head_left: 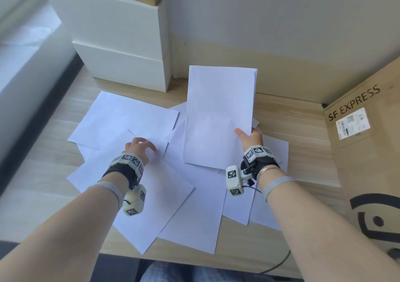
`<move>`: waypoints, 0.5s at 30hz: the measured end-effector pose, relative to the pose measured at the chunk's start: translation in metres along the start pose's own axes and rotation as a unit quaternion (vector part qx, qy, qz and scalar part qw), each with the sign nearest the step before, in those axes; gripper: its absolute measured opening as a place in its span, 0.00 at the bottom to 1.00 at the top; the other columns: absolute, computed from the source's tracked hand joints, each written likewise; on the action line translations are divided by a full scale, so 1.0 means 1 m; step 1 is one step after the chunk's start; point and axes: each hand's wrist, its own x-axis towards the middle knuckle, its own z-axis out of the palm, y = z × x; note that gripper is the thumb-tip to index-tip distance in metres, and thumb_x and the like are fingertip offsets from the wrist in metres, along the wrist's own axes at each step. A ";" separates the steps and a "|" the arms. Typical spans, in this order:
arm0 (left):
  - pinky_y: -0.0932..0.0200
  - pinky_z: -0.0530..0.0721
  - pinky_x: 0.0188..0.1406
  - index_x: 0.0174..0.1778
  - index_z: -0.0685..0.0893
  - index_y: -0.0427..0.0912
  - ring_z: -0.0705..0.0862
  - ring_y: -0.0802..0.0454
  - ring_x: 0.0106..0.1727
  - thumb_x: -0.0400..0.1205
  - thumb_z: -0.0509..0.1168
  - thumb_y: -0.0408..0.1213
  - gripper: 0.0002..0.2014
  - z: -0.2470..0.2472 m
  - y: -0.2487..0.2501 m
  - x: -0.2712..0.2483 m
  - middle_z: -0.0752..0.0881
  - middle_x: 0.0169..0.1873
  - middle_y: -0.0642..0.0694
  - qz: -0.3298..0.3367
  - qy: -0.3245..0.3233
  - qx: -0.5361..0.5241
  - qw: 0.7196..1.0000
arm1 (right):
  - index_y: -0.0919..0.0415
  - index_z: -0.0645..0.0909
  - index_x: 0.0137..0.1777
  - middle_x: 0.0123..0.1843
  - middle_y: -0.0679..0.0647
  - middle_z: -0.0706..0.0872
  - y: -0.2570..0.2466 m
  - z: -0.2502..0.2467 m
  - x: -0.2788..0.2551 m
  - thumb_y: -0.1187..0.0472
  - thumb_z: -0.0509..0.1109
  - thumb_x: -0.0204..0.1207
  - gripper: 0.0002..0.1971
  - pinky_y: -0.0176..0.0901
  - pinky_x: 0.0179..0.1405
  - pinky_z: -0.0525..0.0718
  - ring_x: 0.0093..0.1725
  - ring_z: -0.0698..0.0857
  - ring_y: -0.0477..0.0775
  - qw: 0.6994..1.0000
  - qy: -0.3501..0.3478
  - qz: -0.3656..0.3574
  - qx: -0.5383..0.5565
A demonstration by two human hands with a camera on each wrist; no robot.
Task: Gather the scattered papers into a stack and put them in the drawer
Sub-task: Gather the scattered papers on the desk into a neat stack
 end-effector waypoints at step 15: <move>0.49 0.67 0.65 0.47 0.79 0.50 0.67 0.42 0.60 0.82 0.62 0.41 0.02 -0.009 0.010 -0.001 0.80 0.58 0.48 0.010 0.009 0.088 0.996 | 0.72 0.81 0.61 0.62 0.65 0.85 0.011 -0.021 -0.005 0.62 0.69 0.77 0.17 0.37 0.53 0.73 0.62 0.84 0.63 0.999 0.028 0.032 0.021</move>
